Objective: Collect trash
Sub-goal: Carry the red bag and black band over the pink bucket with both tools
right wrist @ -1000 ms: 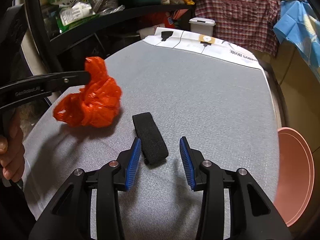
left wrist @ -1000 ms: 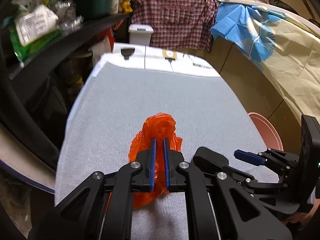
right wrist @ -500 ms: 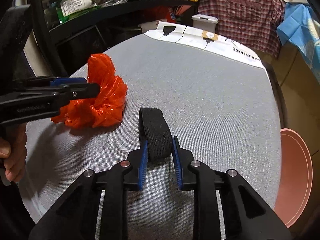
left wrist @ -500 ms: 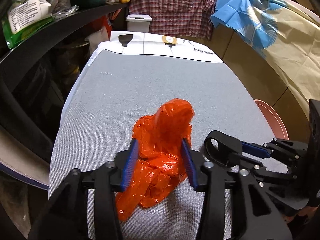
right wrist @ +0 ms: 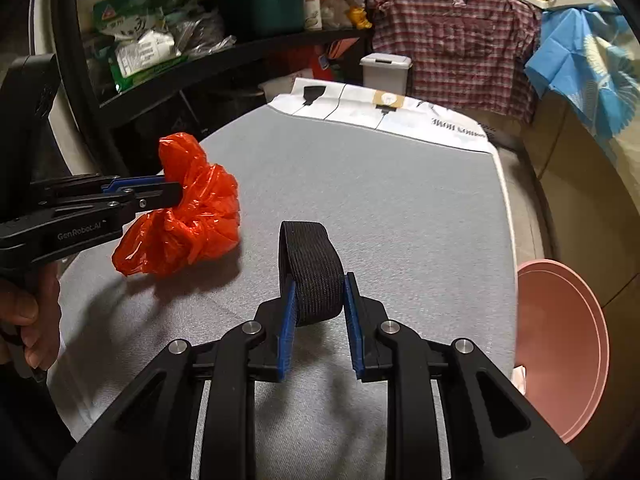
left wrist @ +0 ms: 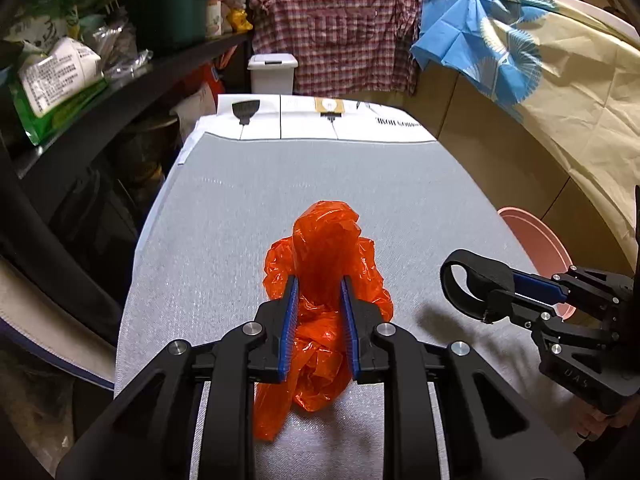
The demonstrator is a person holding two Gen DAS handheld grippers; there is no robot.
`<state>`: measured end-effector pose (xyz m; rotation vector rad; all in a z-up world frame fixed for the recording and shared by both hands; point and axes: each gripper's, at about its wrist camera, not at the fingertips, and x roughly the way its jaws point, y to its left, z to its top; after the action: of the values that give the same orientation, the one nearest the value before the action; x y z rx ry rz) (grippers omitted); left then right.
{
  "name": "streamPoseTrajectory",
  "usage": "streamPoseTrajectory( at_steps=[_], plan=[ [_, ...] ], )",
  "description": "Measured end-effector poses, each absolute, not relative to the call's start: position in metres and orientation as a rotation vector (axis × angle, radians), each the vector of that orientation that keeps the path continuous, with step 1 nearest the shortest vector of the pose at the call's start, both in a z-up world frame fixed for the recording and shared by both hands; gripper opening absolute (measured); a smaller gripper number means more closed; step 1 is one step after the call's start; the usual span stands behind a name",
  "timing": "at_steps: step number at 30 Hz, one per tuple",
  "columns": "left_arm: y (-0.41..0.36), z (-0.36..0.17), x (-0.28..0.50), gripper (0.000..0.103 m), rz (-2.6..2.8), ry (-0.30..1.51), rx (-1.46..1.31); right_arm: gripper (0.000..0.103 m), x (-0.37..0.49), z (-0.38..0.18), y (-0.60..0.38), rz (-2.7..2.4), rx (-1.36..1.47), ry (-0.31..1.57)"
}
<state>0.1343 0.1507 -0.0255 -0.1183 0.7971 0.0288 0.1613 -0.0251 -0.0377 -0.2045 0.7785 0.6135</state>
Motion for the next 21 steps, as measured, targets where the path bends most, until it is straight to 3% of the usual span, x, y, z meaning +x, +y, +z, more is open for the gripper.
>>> streamPoseTrajectory(
  at_steps=[21],
  plan=[
    [0.122, 0.007, 0.128, 0.020, 0.005, 0.720, -0.120, 0.023, 0.160, 0.002, -0.081, 0.521, -0.077, 0.686]
  ],
)
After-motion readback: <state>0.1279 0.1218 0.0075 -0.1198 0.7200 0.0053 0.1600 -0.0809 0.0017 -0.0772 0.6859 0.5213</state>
